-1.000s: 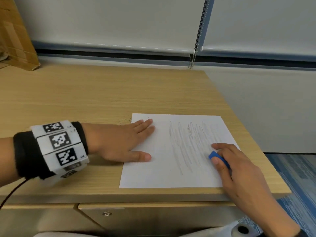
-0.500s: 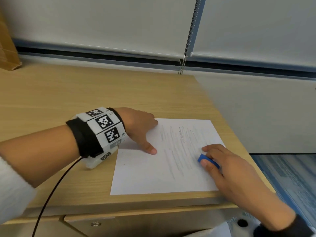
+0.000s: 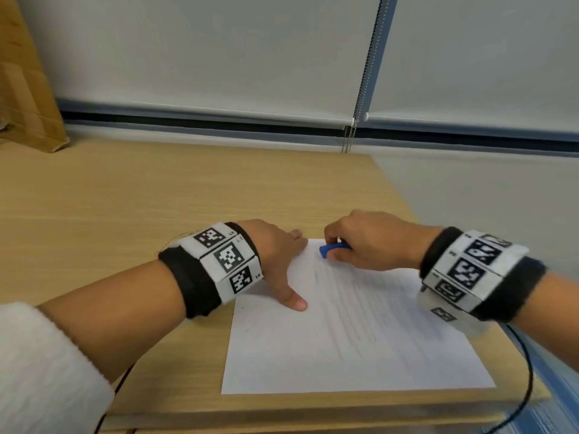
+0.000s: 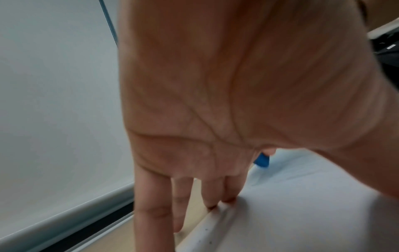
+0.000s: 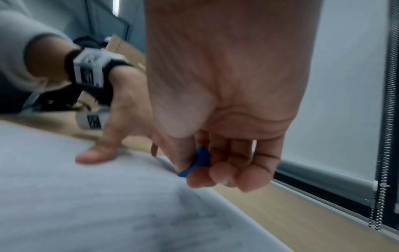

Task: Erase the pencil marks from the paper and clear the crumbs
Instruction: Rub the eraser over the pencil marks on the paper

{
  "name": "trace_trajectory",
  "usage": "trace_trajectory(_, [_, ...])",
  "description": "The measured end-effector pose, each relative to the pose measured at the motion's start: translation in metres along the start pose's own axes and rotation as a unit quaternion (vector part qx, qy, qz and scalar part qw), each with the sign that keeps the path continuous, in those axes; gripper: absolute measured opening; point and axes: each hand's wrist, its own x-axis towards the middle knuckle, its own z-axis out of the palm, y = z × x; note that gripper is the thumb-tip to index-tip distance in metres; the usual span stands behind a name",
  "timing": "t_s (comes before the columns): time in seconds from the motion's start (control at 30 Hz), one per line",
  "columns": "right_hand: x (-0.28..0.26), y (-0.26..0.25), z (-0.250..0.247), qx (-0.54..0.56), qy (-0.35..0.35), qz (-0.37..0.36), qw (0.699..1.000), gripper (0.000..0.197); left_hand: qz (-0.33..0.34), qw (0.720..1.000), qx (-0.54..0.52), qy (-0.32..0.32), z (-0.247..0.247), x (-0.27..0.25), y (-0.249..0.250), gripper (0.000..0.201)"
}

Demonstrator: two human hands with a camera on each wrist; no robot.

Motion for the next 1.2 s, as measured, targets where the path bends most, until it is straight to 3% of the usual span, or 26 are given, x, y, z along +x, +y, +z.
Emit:
trace_trajectory(0.13, [0.020,0.004,0.004,-0.024,-0.012,-0.025,0.999,0.024,0.000,1.000,-0.013,-0.003,0.001,0.002,0.001,0.121])
trace_trajectory(0.23, [0.026,0.010,0.006,0.008,-0.009,-0.057,0.998,0.020,0.004,1.000,-0.018,-0.003,0.002,0.004,0.000,0.121])
trace_trajectory(0.37, [0.018,0.011,0.009,0.069,-0.057,-0.123,0.988,0.018,0.009,1.000,-0.012,0.012,0.004,0.004,0.000,0.121])
trace_trajectory(0.57, [0.036,0.011,0.008,0.033,-0.019,-0.088,0.995,0.020,0.010,1.000,-0.006,0.019,0.007,0.002,-0.003,0.123])
trace_trajectory(0.73, [0.021,0.006,0.007,0.065,-0.089,-0.138,0.984,0.024,0.013,1.000,0.006,0.015,0.007,0.005,-0.002,0.122])
trace_trajectory(0.9, [0.035,0.012,0.011,0.025,-0.010,-0.078,0.997,0.023,0.008,1.000,0.012,0.011,0.007,0.005,-0.003,0.123])
trace_trajectory(1.07, [0.018,0.004,0.005,0.045,-0.103,-0.144,0.983,0.028,0.012,1.000,0.017,0.005,0.006,0.007,-0.002,0.123])
trace_trajectory(1.2, [0.032,0.006,0.004,0.028,-0.040,-0.101,0.994,0.028,0.001,1.000,0.015,0.000,0.006,0.007,-0.001,0.124])
